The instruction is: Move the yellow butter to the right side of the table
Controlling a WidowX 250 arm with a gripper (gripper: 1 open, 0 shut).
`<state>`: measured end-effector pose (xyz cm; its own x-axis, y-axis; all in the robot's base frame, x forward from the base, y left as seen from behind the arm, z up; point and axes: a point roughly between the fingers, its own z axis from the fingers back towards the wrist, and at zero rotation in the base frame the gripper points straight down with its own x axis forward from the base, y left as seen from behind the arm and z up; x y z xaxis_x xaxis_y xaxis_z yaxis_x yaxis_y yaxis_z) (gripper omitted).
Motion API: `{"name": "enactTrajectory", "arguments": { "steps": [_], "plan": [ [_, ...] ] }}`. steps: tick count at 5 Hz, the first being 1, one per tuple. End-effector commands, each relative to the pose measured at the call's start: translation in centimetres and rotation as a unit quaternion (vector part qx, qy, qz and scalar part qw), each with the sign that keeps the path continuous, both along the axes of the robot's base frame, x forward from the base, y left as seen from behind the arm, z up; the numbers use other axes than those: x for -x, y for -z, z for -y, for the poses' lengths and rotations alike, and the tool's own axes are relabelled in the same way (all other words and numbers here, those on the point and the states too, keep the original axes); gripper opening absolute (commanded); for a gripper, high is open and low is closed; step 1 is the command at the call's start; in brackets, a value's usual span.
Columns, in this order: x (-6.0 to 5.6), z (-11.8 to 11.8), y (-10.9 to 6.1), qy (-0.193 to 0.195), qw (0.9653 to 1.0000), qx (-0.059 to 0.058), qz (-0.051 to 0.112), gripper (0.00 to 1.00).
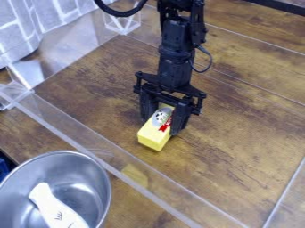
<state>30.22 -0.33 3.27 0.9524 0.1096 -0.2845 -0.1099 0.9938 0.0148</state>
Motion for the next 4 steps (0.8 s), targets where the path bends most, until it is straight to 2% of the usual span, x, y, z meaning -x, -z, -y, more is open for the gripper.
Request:
{"name": "enactTrajectory", "arguments": {
  "steps": [1,4],
  "plan": [
    [-1.19,0.22,-2.18,0.002,0.9992,0.001,0.039,0.0],
    [-1.26,0.44,-2.45,0.001,0.9993,0.003,0.038,0.0]
  ]
}}
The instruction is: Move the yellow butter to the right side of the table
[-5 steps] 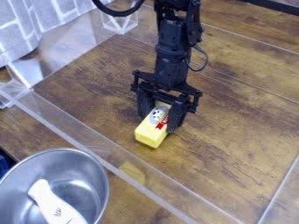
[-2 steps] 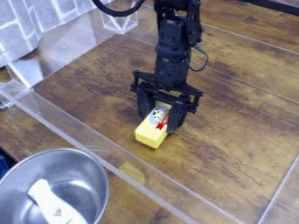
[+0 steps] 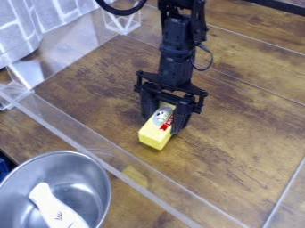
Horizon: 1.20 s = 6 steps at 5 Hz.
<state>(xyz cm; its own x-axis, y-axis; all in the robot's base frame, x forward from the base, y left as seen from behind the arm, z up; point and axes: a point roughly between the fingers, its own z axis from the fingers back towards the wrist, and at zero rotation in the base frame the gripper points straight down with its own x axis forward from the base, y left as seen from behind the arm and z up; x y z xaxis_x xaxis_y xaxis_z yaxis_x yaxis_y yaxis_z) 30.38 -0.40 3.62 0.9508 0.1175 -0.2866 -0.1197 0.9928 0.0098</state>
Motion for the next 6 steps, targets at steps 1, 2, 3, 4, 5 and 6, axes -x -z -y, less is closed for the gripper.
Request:
{"name": "enactTrajectory", "arguments": {
  "steps": [1,2,3,4,5,6],
  "plan": [
    [-1.13,0.44,-2.22,0.006,0.9992,0.001,0.039,0.0],
    [-1.16,0.5,-2.26,0.006,0.9992,0.001,0.039,0.0],
    [-1.19,0.55,-2.28,0.006,0.9993,0.002,0.038,0.0],
    [-1.23,0.63,-2.36,0.006,0.9993,0.003,0.038,0.0],
    [-1.26,0.7,-2.4,0.006,0.9993,0.003,0.037,0.0],
    [-1.3,0.77,-2.44,0.007,0.9993,0.004,0.037,0.0]
  ]
}}
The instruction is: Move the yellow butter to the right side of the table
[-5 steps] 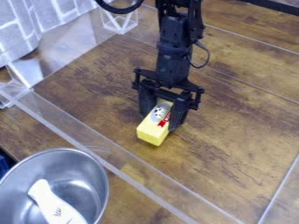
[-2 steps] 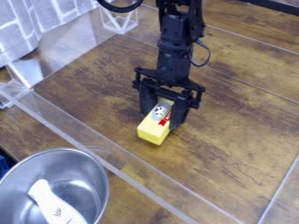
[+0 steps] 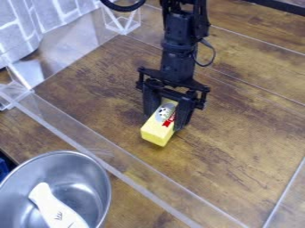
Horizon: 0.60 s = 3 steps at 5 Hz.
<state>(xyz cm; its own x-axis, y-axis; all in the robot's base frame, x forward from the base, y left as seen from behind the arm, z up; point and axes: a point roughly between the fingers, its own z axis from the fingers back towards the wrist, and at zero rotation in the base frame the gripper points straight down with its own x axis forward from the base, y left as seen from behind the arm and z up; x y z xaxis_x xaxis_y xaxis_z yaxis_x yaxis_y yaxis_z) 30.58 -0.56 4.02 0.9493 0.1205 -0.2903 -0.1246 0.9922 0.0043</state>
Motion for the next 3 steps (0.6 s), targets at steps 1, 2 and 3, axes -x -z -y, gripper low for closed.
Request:
{"name": "enactTrajectory", "arguments": {
  "steps": [1,2,3],
  "plan": [
    [-1.13,0.68,-2.13,0.009,0.9992,0.002,0.038,0.0],
    [-1.17,0.76,-2.23,0.01,0.9993,0.002,0.037,0.0],
    [-1.21,0.83,-2.28,0.01,0.9993,0.003,0.037,0.0]
  ]
}}
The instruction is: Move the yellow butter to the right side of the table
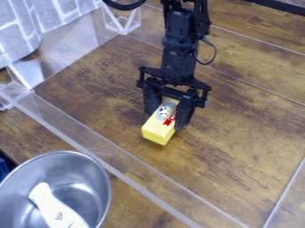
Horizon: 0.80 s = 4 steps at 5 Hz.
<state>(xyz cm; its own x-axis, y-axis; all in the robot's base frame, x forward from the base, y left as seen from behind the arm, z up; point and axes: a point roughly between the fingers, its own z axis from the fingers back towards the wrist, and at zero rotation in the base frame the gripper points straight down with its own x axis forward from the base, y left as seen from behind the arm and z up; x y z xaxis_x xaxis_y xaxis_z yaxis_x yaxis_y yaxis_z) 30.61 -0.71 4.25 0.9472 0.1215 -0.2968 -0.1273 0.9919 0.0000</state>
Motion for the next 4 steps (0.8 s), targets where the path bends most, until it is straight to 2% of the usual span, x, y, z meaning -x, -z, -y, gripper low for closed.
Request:
{"name": "enactTrajectory", "arguments": {
  "steps": [1,4],
  "plan": [
    [-1.2,0.73,-2.07,0.011,0.9992,0.001,0.039,0.0],
    [-1.28,0.9,-2.17,0.011,0.9992,0.003,0.038,0.0]
  ]
}}
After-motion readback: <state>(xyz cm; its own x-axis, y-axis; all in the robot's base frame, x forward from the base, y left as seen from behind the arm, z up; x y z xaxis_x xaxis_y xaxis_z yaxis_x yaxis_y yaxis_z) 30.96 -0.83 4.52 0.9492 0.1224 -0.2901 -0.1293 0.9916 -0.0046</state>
